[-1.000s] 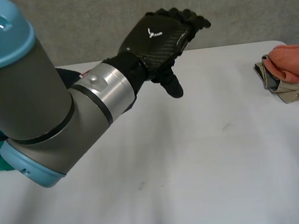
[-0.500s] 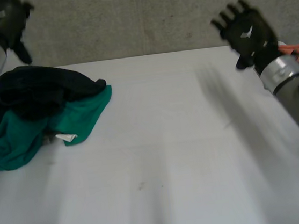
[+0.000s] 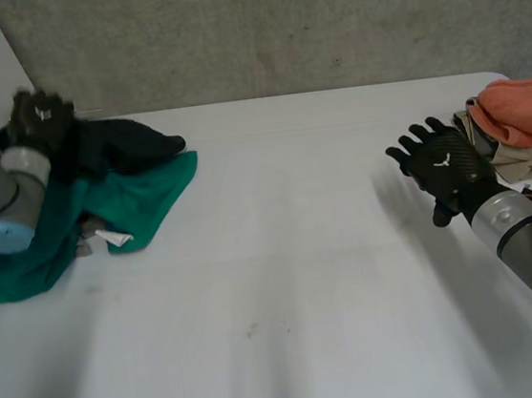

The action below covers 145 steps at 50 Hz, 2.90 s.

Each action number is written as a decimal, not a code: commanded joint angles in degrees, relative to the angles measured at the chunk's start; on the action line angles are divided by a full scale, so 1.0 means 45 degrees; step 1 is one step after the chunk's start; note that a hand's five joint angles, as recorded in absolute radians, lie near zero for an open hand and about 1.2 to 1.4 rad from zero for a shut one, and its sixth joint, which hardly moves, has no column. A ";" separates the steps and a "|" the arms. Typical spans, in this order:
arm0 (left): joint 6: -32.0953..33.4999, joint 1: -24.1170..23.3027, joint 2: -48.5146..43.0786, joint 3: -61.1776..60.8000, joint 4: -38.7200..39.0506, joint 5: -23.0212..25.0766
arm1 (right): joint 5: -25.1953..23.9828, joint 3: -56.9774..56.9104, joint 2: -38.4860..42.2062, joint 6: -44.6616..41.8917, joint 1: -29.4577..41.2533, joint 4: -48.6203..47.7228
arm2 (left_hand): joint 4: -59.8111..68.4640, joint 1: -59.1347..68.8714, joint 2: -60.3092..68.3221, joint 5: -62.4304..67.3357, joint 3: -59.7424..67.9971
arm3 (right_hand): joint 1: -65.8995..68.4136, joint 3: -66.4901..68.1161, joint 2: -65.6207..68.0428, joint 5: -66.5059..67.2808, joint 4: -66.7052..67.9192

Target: Fold the laundry.

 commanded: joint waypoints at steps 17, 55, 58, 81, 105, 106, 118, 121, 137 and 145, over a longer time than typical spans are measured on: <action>-0.6398 -0.8067 0.6890 -0.6991 0.0606 -0.1649 | 0.0100 0.0545 -0.1594 0.0268 -0.0258 0.0235 | 0.2709 0.4324 0.2835 0.3877 0.3310 | -0.0649 -0.0442 -0.0533 -0.0552 -0.0443; -0.1967 -0.2913 0.6032 -0.8887 -0.0997 -0.0088 | 0.0530 -0.0724 -0.1536 0.3041 0.1889 0.4005 | -1.2089 -1.0473 -1.1962 -1.0920 -1.1487 | -0.0649 -0.0442 -0.0533 -0.0552 -0.0443; -0.1361 -0.2677 0.4625 -0.8146 -0.1075 0.0147 | 0.0607 -0.0685 -0.1457 0.2983 0.2261 0.4005 | -1.2276 -1.0660 -1.2150 -1.1107 -1.1675 | -0.0649 -0.0442 -0.0533 -0.0552 -0.0443; -0.4598 -0.5839 0.6611 -0.6777 -0.0411 -0.0262 | 0.1174 -0.0665 -0.1242 0.2631 0.2223 0.3810 | 0.2709 0.4324 0.2835 0.3877 0.3310 | -0.0649 -0.0442 -0.0533 -0.0552 -0.0443; -0.6711 -0.9962 0.6337 -0.8065 -0.0958 -0.1649 | 0.2131 -0.1153 -0.1906 0.2670 0.0231 0.3360 | -0.9880 -0.8265 -0.9754 -0.8712 -0.9279 | -0.0649 -0.0442 -0.0533 -0.0552 -0.0443; -0.6711 -0.9924 0.6669 -0.8143 -0.0977 -0.1668 | 0.2151 -0.1270 -0.1887 0.2728 0.0230 0.3399 | -1.0216 -0.8601 -1.0090 -0.9048 -0.9615 | -0.0649 -0.0442 -0.0533 -0.0552 -0.0443; -0.5035 -0.8559 1.0245 -0.9802 -0.3180 -0.1591 | 0.1936 -0.2129 -0.1906 0.2670 0.0270 0.5819 | -1.1004 -0.9389 -1.0878 -0.9836 -1.0403 | -0.0649 -0.0442 -0.0533 -0.0552 -0.0443; -0.4604 -0.8031 1.0305 -0.9940 -0.3730 -0.1552 | 0.1838 -0.2539 -0.1906 0.2670 0.0231 0.6912 | -1.1340 -0.9725 -1.1214 -1.0172 -1.0739 | -0.0649 -0.0442 -0.0533 -0.0552 -0.0443; -0.2924 -0.6799 0.4902 -0.6412 -0.2794 0.0925 | 0.1936 -0.2327 -0.2902 0.2905 0.0328 0.9142 | -1.2014 -1.0399 -1.1888 -1.0846 -1.1413 | -0.0649 -0.0442 -0.0533 -0.0552 -0.0443; -0.2747 -0.6779 0.2105 -0.3986 -0.2560 0.1632 | 0.1780 -0.1098 -0.2727 0.3138 0.0619 0.9123 | -1.1977 -1.0362 -1.1851 -1.0809 -1.1376 | -0.0649 -0.0442 -0.0533 -0.0552 -0.0443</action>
